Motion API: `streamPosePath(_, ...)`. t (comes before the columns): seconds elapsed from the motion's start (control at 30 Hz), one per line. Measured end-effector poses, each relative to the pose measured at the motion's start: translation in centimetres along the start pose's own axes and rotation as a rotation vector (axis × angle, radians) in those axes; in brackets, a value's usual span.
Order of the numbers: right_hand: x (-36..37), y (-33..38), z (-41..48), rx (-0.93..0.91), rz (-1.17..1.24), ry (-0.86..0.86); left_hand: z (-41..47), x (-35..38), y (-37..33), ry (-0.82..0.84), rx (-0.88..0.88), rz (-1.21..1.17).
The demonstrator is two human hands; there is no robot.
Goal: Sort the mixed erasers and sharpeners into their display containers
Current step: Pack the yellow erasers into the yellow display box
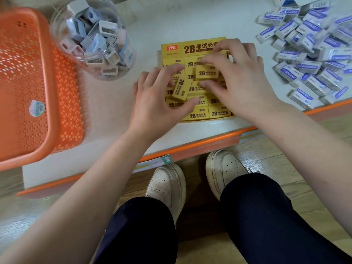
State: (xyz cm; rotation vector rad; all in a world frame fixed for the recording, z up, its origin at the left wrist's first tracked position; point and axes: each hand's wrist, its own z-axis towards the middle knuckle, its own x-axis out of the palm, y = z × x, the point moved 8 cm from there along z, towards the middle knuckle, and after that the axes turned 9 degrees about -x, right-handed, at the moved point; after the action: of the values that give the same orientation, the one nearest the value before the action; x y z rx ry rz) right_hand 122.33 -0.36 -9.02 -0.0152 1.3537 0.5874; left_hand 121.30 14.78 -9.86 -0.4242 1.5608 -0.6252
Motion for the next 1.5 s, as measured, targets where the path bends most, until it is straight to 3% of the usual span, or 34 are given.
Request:
streamPosePath(0.17, -0.7, 1.5, -1.6, -0.062, 0.127, -0.165, 0.1, -0.5, 0.5, 0.111, 0.059, -0.142)
streamPosePath(0.37, -0.5, 1.4, -1.9, -0.045, 0.158, -0.189, 0.2, 0.3, -0.3, 0.087, 0.142, -0.056)
streamPosePath(0.57, 0.4, 0.1, -0.8, 0.036, 0.119, -0.075, 0.6, -0.3, 0.8, 0.009, 0.022, 0.028)
streamPosePath(0.73, 0.4, -0.2, -1.2, 0.100, 0.231, -0.085, 0.1, -0.9, 1.1, -0.012, 0.047, -0.022)
streamPosePath(0.97, 1.1, 2.1, -4.1, -0.058, 0.239, -0.050, -1.8, -0.7, 0.9, -0.005, 0.139, -0.011)
streamPosePath(1.5, 1.2, 1.5, -3.2, 0.072, 0.364, -0.122, -1.5, -0.5, 2.4, -0.065, -0.012, -0.077)
